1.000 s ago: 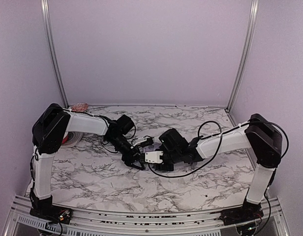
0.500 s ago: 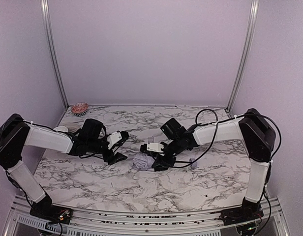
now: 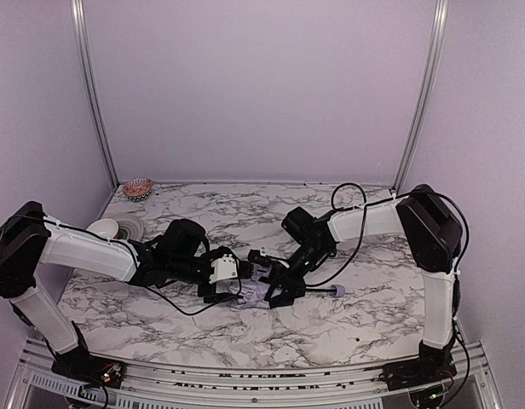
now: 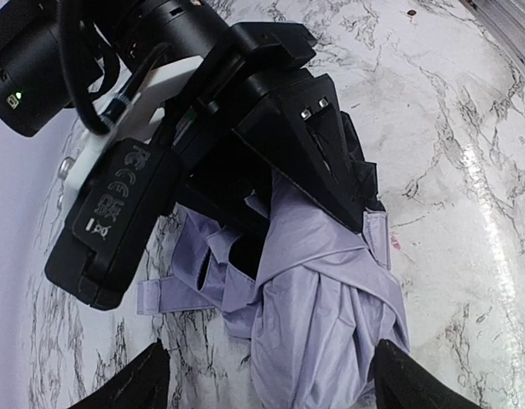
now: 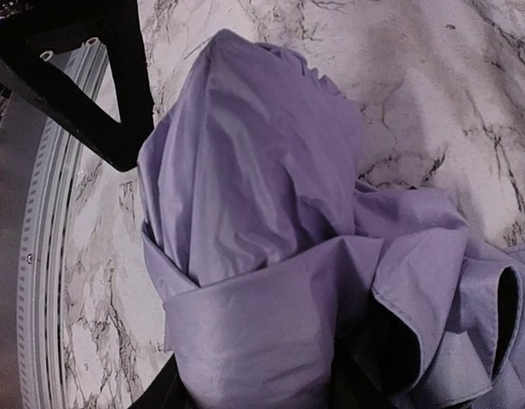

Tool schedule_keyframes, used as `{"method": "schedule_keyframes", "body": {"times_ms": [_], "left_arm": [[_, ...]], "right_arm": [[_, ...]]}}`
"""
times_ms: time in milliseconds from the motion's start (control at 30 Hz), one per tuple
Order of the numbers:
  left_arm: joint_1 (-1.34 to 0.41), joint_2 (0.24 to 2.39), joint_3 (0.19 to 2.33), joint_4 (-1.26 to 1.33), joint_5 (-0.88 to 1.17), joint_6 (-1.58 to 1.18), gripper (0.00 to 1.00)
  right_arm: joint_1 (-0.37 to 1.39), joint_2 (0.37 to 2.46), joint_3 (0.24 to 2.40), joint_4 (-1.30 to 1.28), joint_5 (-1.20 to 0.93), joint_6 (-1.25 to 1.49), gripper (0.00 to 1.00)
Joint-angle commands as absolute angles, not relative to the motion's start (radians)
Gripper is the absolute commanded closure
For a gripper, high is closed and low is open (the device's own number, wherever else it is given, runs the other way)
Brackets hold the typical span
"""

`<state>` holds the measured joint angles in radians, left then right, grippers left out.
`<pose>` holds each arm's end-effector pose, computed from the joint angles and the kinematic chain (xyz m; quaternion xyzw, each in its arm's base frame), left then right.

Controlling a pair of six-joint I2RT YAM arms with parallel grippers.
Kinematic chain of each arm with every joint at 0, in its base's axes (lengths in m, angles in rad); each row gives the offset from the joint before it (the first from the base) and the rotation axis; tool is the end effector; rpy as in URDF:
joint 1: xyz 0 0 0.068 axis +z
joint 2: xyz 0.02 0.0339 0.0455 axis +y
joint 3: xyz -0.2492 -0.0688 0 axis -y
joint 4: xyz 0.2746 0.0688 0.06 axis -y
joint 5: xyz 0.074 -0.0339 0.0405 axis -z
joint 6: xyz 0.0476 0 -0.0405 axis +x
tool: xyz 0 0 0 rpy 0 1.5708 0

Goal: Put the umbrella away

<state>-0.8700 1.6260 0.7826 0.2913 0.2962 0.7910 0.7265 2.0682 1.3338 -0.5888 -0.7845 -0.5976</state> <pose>0.2234 -0.2864 0.1344 0.6860 0.5293 -0.1478 0.4768 0.2836 0.2970 0.0886 -0.6009 0.6942 0.3859 0.0894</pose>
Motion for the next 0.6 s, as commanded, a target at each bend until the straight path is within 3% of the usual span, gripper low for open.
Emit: {"method": "schedule_keyframes", "body": {"times_ms": [0,233,567], "left_arm": [[-0.909,1.636,0.822,0.196,0.328,0.85,0.18],[-0.912,1.654,0.848,0.146,0.434,0.845,0.16],[-0.916,1.856,0.929,0.13,0.214,0.892,0.19]], "right_arm": [[0.719,2.18,1.307,-0.792,-0.782,-0.566,0.8],[0.689,2.227,1.333,-0.768,-0.788,-0.502,0.79],[0.683,2.271,1.389,-0.799,-0.8,-0.543,0.78]]}}
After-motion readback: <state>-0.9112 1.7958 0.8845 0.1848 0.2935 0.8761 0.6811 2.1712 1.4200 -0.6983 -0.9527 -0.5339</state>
